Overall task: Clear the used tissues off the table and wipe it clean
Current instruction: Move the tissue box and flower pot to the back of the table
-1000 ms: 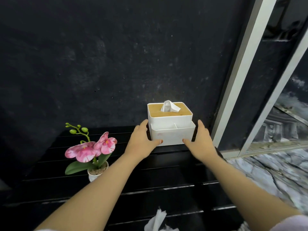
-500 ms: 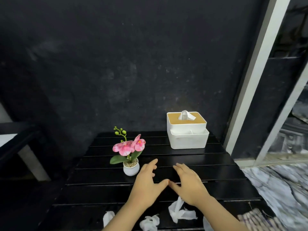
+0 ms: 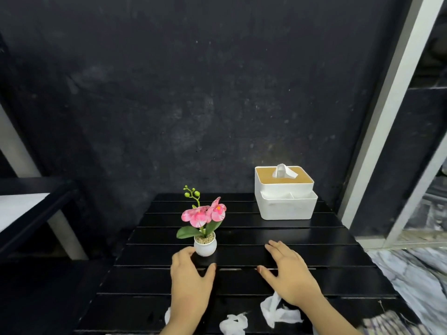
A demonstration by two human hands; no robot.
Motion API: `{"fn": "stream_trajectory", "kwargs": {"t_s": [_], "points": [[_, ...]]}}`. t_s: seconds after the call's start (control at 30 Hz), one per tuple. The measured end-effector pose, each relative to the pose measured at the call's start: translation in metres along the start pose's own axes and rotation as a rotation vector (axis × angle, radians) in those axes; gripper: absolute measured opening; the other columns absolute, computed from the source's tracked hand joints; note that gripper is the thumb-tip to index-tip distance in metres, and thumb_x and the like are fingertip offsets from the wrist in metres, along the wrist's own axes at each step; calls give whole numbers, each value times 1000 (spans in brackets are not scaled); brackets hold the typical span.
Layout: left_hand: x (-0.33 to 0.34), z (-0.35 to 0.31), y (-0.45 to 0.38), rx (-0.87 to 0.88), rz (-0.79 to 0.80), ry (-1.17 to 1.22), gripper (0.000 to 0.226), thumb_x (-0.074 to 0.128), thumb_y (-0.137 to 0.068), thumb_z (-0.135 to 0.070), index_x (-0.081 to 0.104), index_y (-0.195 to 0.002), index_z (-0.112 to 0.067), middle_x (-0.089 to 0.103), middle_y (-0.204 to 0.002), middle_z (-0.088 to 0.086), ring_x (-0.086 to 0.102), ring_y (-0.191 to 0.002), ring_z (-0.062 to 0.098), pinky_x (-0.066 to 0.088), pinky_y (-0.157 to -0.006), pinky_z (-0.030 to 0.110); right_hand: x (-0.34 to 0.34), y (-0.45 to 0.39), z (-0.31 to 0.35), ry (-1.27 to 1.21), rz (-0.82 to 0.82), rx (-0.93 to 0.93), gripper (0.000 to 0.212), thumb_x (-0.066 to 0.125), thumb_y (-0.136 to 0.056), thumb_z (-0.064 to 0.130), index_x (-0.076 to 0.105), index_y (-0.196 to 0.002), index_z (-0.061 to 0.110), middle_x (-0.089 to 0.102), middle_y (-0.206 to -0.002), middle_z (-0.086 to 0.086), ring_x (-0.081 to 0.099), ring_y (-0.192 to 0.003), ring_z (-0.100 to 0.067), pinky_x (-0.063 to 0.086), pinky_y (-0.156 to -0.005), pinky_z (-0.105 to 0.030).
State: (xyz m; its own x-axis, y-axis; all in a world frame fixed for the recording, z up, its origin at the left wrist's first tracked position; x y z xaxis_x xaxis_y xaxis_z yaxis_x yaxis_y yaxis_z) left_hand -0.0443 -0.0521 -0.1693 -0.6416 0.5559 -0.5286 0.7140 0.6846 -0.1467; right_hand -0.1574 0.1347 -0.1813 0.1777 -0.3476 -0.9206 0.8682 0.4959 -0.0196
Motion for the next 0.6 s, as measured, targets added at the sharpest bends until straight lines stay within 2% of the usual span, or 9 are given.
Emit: {"fn": "stream_trajectory", "kwargs": {"t_s": [0.1, 0.17, 0.27, 0.4, 0.5, 0.6], "points": [[1, -1, -10, -25, 18, 52, 67, 73, -74, -17, 38, -131, -14, 42, -125, -1, 44, -122, 20, 45, -99, 38, -1, 0, 1, 1, 5, 0, 132, -18, -34, 88, 23, -141, 24, 20, -153, 8, 11, -142, -11, 9, -117, -32], [2, -4, -15, -12, 43, 84, 64, 73, -74, -15, 40, -129, -18, 42, -119, -7, 44, -115, 13, 42, -98, 33, -1, 0, 1, -3, 5, 2, 129, -15, -36, 89, 24, -141, 24, 20, -153, 9, 11, -142, -10, 9, -117, -31], [4, -6, -23, 6, 51, 102, 50, 73, -74, -13, 48, -118, -19, 47, -106, -13, 44, -101, 5, 37, -88, 25, 0, -1, 1, -2, 2, -12, 112, 5, -51, 90, 24, -141, 25, 21, -153, 10, 11, -142, -9, 9, -117, -30], [6, -2, -31, -37, 32, 176, 35, 74, -73, -14, 54, -96, -30, 58, -93, -15, 57, -94, 10, 40, -78, 24, 0, -2, 1, -19, 8, -13, 88, 25, -71, 78, 25, -141, 25, 21, -153, 10, 10, -142, -9, 8, -117, -30], [8, -4, -34, -60, 10, 231, 37, 76, -71, -15, 52, -80, -41, 62, -87, -14, 59, -87, 7, 42, -75, 23, -1, -2, 2, -21, 9, -16, 95, 23, -65, 83, 25, -141, 25, 21, -152, 10, 10, -142, -9, 8, -117, -31], [9, -7, -35, -76, 6, 241, 36, 77, -70, -16, 51, -76, -41, 60, -81, -17, 58, -81, 5, 41, -71, 21, 0, -3, 1, -34, 11, -12, 86, 29, -72, 77, 25, -141, 25, 21, -153, 10, 10, -142, -9, 8, -117, -31]]}}
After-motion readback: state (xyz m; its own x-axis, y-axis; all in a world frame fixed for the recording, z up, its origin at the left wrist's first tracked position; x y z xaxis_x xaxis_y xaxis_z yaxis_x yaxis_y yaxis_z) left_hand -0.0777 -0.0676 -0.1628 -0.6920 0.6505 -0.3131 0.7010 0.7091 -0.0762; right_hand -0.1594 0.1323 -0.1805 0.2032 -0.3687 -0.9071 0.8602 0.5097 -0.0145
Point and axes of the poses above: each hand's wrist, its own y-axis away from the middle knuckle, its own x-axis out of the palm, z = x × y, the point moved 2 cm from there along -y, towards the middle knuckle
